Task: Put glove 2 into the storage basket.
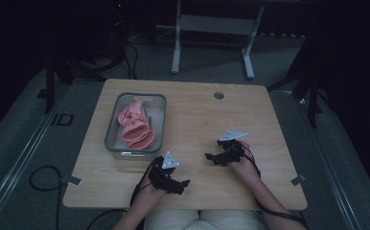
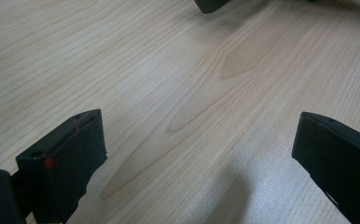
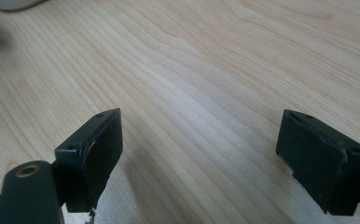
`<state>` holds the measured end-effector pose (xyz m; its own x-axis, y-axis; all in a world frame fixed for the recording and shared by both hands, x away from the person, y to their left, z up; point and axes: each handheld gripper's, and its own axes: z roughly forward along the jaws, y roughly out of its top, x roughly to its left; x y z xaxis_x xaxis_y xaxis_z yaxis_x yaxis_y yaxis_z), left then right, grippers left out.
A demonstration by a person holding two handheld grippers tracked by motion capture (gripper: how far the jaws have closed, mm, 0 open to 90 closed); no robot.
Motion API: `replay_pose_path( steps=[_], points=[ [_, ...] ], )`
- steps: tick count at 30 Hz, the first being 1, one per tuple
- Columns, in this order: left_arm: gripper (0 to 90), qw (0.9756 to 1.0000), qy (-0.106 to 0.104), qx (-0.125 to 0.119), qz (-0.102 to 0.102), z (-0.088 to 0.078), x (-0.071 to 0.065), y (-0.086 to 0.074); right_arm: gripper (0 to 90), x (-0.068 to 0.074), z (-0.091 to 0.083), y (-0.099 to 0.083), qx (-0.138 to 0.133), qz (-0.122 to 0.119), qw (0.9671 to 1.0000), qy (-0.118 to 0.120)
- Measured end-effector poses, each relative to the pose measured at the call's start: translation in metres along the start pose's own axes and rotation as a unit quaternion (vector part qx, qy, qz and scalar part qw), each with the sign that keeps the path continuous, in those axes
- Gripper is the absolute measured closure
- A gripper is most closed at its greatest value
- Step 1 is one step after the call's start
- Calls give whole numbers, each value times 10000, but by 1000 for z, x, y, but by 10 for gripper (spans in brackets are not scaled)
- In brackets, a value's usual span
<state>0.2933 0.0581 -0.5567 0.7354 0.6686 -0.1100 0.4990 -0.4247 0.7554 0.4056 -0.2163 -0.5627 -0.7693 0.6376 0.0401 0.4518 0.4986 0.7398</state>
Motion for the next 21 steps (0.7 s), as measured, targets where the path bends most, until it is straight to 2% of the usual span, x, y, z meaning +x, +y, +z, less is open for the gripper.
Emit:
replay_pose_path(
  steps=[21],
  points=[
    [23, 10000, 61, -41, 49, -1, 0, -4, 143, -4, -1, -1, -29, 86, 9999, -76]
  ],
)
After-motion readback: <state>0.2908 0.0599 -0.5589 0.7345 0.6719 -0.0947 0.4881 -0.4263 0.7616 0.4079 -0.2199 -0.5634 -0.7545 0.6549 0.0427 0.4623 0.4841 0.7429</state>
